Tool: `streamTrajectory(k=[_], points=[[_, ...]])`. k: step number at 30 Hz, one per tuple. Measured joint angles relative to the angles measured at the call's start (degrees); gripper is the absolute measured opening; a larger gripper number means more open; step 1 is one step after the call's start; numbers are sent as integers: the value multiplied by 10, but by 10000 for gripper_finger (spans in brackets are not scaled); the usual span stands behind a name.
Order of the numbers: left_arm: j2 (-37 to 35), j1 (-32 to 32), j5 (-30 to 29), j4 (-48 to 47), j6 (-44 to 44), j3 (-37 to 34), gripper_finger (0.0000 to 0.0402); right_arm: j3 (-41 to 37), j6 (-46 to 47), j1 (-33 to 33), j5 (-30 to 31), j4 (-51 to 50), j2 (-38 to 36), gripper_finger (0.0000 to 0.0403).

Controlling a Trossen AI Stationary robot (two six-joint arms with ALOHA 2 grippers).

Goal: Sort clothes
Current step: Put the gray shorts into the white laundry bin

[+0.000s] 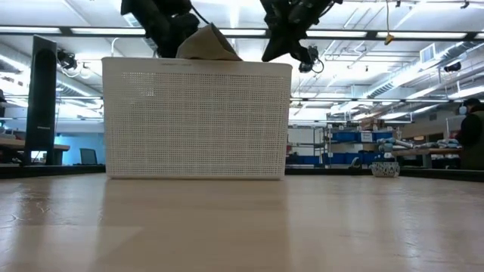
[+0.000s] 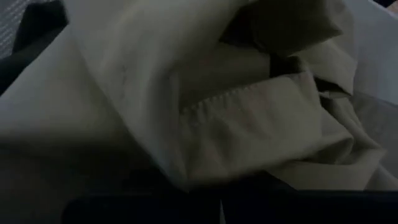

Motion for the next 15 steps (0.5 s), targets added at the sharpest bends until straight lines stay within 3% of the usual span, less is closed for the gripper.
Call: streamTrajectory(k=[5,15], points=[[-31,0,-3,-38,-2,30,0,0,-9,7,8,4,0,0],[-102,16,-106,-160,11,53,0,0,-20,7,5,23,0,0]])
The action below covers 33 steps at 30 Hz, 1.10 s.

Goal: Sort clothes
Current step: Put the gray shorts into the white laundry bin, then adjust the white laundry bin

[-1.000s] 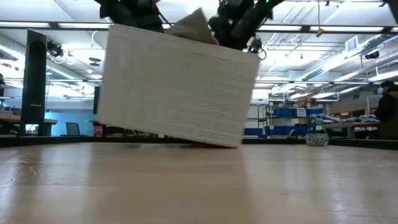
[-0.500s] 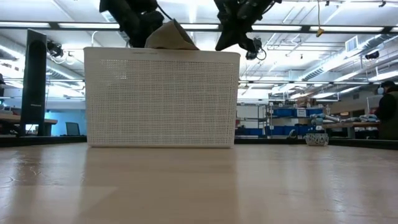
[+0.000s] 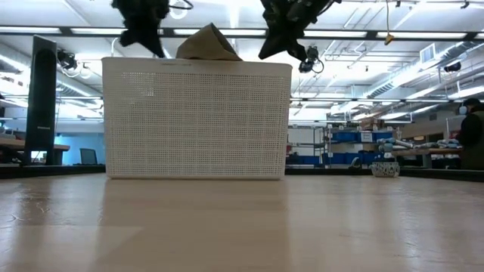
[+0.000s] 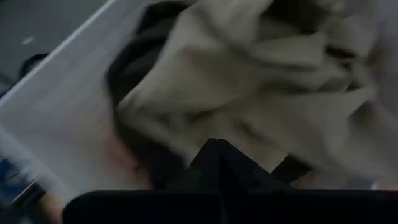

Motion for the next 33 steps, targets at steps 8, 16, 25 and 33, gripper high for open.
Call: streamTrajectory(k=[8,16,25,33], points=[[-66,28,-99,-80,-47,0,0,0,-4,14,-2,8,0,0],[-59,52,-95,-139,-105,-53,0,0,-3,28,-3,24,0,0],[-56,75,-21,-27,-117,-162,0,0,1,54,-2,23,-1,0],[-20,74,43,84,-119,-178,0,0,27,71,32,20,-1,0]])
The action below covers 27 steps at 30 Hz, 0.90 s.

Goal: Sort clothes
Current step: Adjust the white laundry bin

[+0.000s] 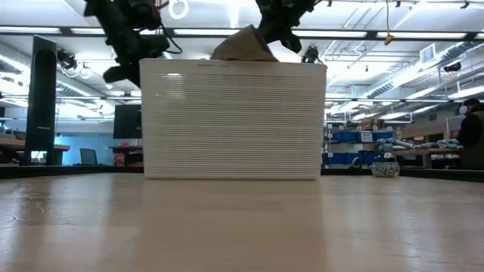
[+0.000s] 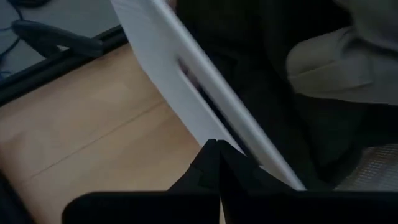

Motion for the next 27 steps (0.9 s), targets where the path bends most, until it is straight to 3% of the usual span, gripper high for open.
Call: streamTrajectory(k=[15,21,27], points=[[39,2,-12,127,28,0,0,1,0,37,63,-72,-20,0],[36,7,-30,74,15,13,0,1,0,42,69,-73,-38,0],[-23,5,-44,48,22,17,0,1,-11,49,72,-73,-69,0]])
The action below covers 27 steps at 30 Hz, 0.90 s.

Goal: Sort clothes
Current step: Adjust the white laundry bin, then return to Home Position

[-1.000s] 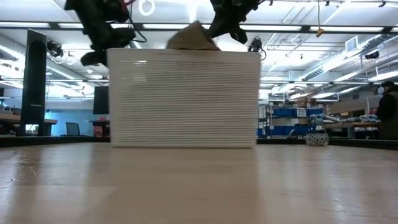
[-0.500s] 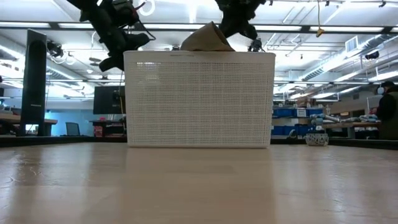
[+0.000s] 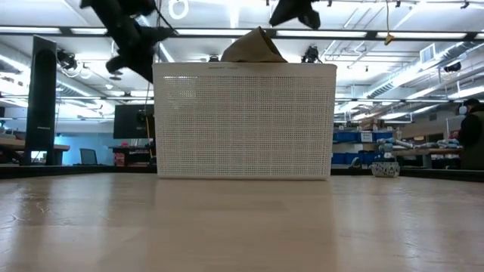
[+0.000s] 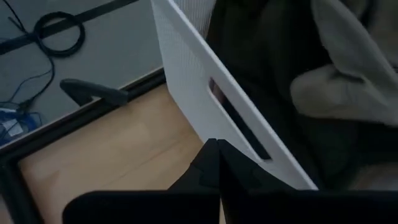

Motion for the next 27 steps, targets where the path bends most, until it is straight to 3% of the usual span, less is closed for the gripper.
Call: streamTrajectory(k=[7,15,19,27], points=[[-116,-10,3,-23,-21,0,1,0,-41,16,1,-15,-32,4],[-217,-29,31,11,-101,0,5,0,-16,46,0,-33,-42,11],[-241,-44,61,15,-114,0,5,0,-12,58,-1,-69,-38,7],[-255,-61,117,50,-145,-1,5,0,83,75,1,-221,-39,8]])
